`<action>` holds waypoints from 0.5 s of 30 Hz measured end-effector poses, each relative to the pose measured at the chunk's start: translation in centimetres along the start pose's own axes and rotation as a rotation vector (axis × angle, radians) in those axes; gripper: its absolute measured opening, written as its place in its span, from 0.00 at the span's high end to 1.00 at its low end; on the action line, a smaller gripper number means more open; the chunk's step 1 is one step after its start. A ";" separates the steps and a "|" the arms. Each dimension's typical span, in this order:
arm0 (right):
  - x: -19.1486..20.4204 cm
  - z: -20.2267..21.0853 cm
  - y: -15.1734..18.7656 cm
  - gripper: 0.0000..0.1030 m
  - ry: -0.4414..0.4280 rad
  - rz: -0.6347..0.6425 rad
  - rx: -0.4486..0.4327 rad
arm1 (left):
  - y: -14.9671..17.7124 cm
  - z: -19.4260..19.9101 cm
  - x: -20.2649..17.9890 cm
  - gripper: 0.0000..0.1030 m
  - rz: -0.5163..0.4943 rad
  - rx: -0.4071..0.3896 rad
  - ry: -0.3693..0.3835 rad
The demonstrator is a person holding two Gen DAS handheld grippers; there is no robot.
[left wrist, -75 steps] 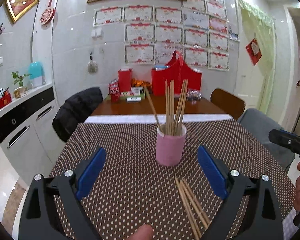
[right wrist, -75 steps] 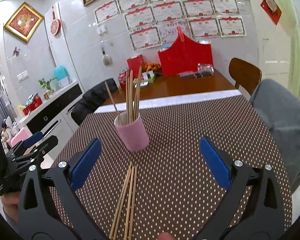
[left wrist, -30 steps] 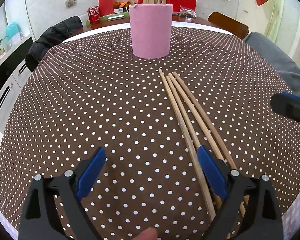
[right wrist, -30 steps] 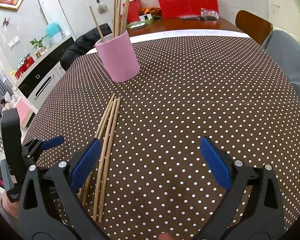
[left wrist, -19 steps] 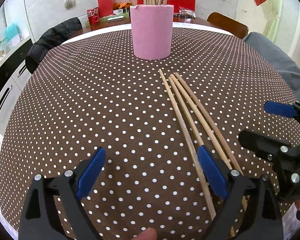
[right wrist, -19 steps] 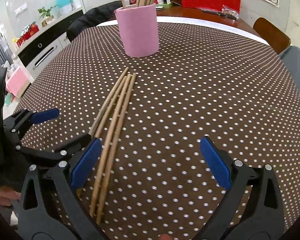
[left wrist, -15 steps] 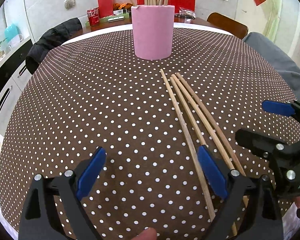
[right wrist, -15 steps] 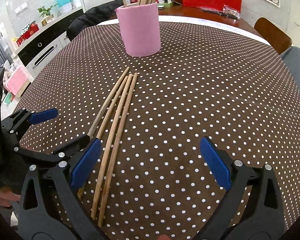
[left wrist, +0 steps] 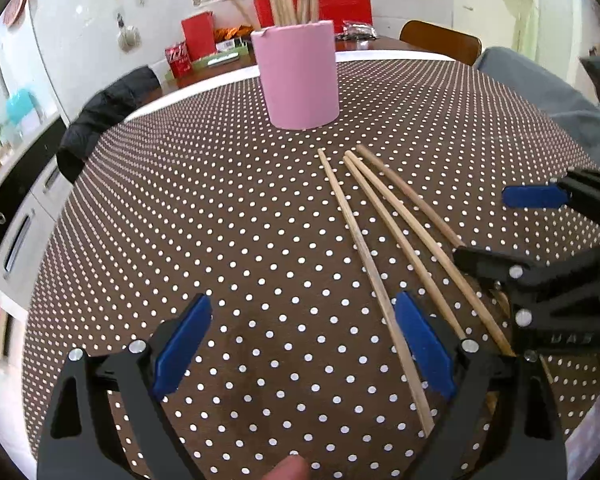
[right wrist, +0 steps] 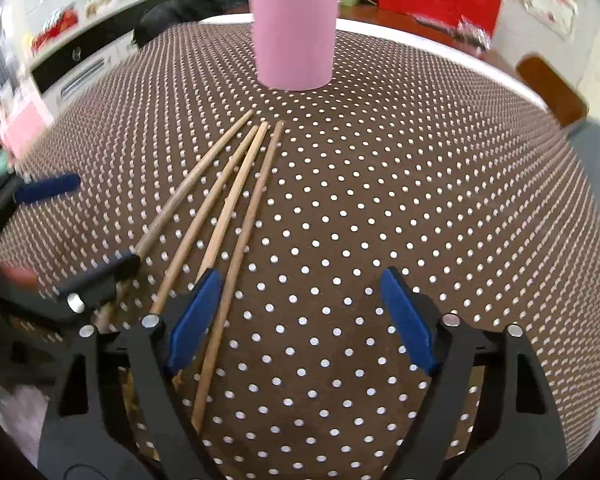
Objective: Organize utensils
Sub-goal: 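Close the right tool on a chopstick while the left tool closes on another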
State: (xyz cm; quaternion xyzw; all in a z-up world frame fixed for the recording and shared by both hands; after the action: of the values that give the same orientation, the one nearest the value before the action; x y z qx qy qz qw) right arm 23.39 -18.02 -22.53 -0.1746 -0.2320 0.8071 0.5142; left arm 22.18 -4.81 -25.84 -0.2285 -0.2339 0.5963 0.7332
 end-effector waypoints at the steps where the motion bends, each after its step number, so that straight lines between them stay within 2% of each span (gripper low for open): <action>1: 0.2 0.1 0.1 0.32 -0.011 0.001 -0.001 | 0.0 -0.1 0.2 0.11 0.013 0.005 0.005; 2: 0.2 0.2 0.2 0.33 -0.009 0.008 0.002 | -0.1 -0.1 0.6 0.11 0.018 0.007 0.006; 4: -0.4 0.5 0.4 0.45 -0.011 0.000 0.008 | -0.3 -0.2 0.8 0.11 0.016 0.012 0.002; 6: -0.9 0.7 0.5 0.50 -0.013 -0.013 0.014 | -0.6 -0.5 1.0 0.11 0.005 0.022 0.004; 11: -1.2 0.1 -0.8 0.50 -0.049 -0.036 0.015 | -1.8 -1.7 0.2 0.11 -0.026 0.066 0.002; 15: -1.0 -1.2 -2.2 0.50 -0.054 -0.020 0.035 | -3.1 -2.8 0.1 0.13 -0.013 0.106 0.051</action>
State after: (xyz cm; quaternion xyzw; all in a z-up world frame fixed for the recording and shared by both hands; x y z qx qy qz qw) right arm 26.06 -17.89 -22.24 -0.1413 -0.2334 0.8103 0.5186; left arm 26.30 -5.48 -26.17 -0.2028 -0.1847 0.5972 0.7537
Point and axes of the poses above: each gripper's, at about its wrist camera, not at the fingertips, and z roughly against the way its jaws point, x to its left, y to its underside, the point moved 5 cm from there along -z, roughly the way its jaws point, and after that the axes turned 5 degrees about z, right-handed, at the moved point
